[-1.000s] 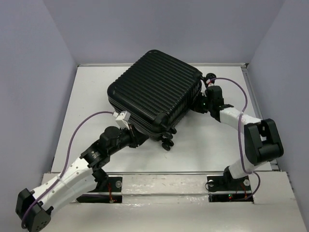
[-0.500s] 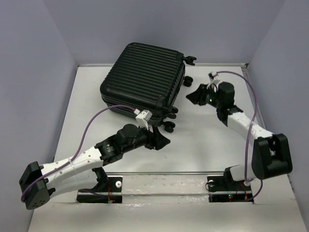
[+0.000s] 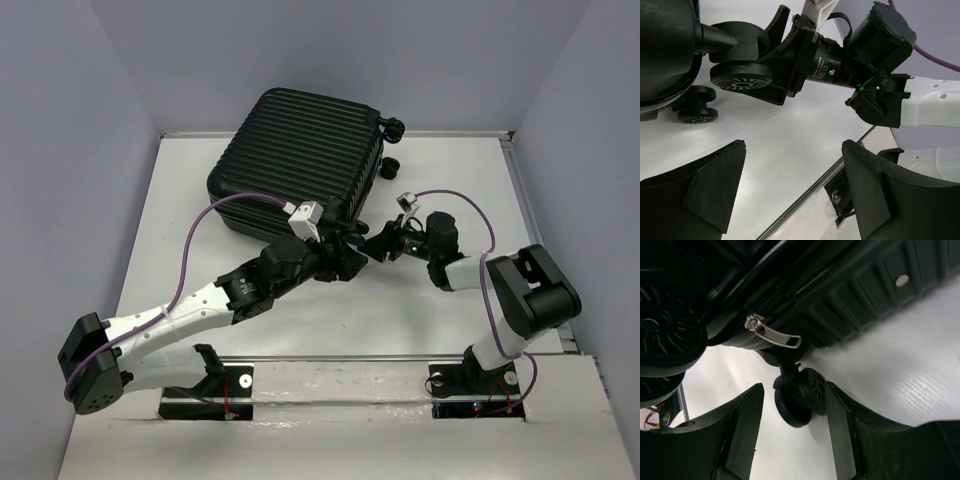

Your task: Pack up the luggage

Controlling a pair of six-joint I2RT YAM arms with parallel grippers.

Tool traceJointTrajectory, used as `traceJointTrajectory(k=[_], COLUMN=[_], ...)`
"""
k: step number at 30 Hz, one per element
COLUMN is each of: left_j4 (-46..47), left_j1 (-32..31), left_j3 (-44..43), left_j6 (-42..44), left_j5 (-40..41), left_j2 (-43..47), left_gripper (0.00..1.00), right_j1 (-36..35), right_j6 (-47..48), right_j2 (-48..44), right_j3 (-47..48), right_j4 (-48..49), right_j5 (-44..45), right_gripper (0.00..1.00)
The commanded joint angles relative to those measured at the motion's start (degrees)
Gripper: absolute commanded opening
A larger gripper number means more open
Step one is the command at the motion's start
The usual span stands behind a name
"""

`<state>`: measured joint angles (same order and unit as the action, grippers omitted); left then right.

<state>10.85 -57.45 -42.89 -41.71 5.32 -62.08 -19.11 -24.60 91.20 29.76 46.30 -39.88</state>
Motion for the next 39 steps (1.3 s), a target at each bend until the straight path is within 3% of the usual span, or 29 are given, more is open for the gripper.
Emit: traceJointTrajectory(k=[1,16,26,29,36,39], left_j4=[2.6,4.09,6.55,7.25,9.36,10.5], left_j1=[0.67,3.84,5.24,5.77,7.09,7.44], left_j3=[-2.45,-1.93,-3.07,-3.51,-5.0,-6.15], left_j6=[-0.21,-0.3,-0.38,-0.21,-0.47,-0.3], left_j5=[2.76,2.85,1.36,1.18,0.65,1.18], left_j2=[-1.28,-3.57,-6.2,-7.08,-10.07,-11.83], left_gripper=[0.89,0.84,0.77,0.75,0.7,0.68], right_j1=[0.13,0.13,0.13,0.13,0.13,0.13], right_j6=[-0.36,1.66,1.22,0.61,-2.2,-4.4], right_j2=[3.37,8.29,11.46,11.81,13.57,13.39], right_j3=[1.79,9.53,11.55,11.46,9.89,6.64], right_j4=[17.58,16.89,19.17,21.01,26.11,30.06], right_j5=[-4.76,-12.76,-12.16,-11.28,-8.64,-6.71], right_gripper=[0.59,0.6,0.51,0.42,0.07,0.07])
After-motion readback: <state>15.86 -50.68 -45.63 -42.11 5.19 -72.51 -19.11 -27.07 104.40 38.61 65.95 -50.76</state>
